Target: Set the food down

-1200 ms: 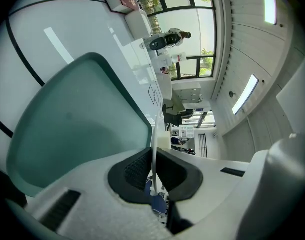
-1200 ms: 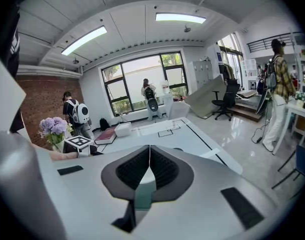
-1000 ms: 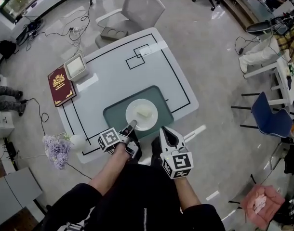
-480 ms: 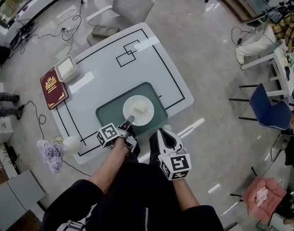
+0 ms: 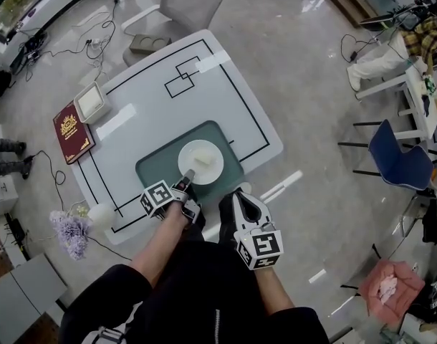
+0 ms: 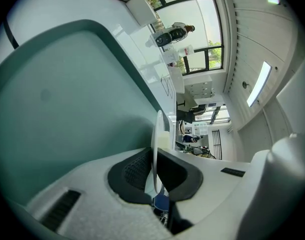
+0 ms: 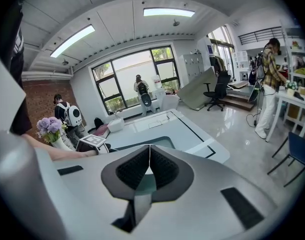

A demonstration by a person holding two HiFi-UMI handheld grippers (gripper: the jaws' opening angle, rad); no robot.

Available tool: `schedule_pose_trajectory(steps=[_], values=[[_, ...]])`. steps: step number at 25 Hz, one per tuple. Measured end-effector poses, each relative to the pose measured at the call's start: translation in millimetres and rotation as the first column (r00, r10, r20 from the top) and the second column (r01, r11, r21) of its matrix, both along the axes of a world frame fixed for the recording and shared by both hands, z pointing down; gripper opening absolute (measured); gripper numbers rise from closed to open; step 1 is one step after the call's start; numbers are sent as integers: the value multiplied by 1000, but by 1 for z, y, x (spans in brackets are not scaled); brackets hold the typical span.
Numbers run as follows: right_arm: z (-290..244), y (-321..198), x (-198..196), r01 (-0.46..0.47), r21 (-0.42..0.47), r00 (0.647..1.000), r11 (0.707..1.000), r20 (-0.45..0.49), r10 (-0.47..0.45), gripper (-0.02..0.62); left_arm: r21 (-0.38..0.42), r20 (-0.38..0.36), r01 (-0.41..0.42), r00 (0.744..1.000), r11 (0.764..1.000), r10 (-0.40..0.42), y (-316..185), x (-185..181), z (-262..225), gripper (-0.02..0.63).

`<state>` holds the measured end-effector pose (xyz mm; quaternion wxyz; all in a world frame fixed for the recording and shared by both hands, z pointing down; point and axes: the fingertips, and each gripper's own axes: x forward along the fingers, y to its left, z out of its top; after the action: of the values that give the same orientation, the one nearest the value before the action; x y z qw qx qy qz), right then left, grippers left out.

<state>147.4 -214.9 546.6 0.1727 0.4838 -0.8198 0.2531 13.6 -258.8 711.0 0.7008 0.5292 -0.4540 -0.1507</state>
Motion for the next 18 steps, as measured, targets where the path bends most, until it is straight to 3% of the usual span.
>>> schedule_pose_trajectory(steps=[15, 18], values=[[6, 6, 5, -20, -18, 1000, 1000, 2, 20, 11, 3, 18, -25, 1000, 1000, 25, 0, 2, 3, 26], [7, 6, 5, -23, -19, 1000, 1000, 3, 23, 11, 23, 26, -53, 998, 998, 52, -2, 5, -1, 98]])
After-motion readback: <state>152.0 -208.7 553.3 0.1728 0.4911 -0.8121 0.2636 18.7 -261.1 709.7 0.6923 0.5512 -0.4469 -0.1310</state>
